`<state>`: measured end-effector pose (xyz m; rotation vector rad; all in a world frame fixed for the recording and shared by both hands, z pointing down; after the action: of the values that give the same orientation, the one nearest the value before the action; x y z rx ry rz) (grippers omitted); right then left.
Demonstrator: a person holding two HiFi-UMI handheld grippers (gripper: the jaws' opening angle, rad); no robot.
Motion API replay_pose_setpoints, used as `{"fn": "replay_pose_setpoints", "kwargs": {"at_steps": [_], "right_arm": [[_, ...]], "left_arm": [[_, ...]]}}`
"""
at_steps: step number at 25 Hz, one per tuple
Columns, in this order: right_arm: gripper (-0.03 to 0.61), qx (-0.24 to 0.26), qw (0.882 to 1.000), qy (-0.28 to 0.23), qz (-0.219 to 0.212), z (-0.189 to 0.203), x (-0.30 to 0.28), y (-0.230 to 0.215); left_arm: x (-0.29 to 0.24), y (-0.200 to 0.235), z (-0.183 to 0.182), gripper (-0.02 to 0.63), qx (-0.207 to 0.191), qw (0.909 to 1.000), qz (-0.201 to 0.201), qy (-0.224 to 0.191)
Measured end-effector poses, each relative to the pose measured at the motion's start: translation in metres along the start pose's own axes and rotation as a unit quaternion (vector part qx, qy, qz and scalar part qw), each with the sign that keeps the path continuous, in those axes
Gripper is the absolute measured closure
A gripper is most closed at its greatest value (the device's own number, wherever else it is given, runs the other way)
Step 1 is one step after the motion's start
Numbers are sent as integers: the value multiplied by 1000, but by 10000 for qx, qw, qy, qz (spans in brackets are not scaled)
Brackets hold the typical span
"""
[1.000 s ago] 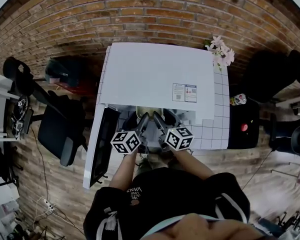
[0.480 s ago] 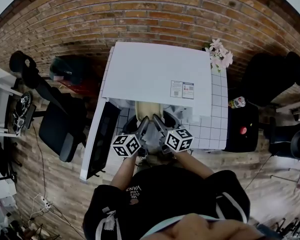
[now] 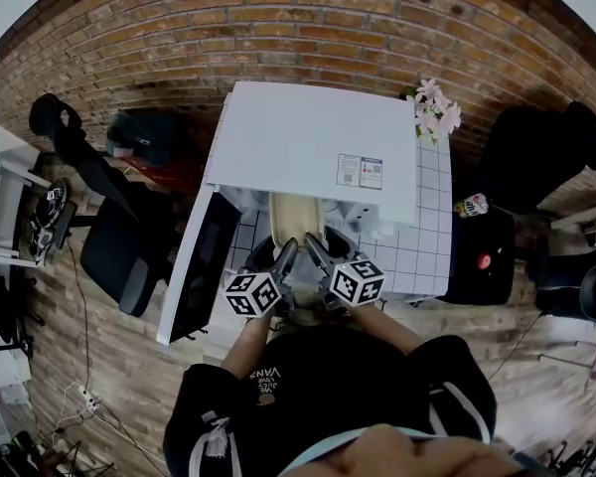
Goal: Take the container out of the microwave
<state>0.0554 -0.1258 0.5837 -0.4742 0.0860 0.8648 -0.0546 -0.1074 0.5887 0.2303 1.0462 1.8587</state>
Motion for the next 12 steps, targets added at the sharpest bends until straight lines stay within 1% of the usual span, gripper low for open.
{"fn": "replay_pose_setpoints", "kwargs": {"at_steps": [12], "right_arm": [[394, -26, 9998, 50, -180, 6, 19, 0]], "left_arm": [[11, -12, 19, 374, 20, 9999, -122, -82]]}}
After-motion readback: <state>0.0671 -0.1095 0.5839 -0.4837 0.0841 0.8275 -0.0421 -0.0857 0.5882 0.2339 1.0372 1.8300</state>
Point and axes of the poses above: the fingertips, and each gripper's own axes: x backward along the fingers, y to its left, z out of its underside, the point moved 3 cm from there along x, backward along the fingers, and after that the axes turned 12 degrees about x, right-handed, at the moved point
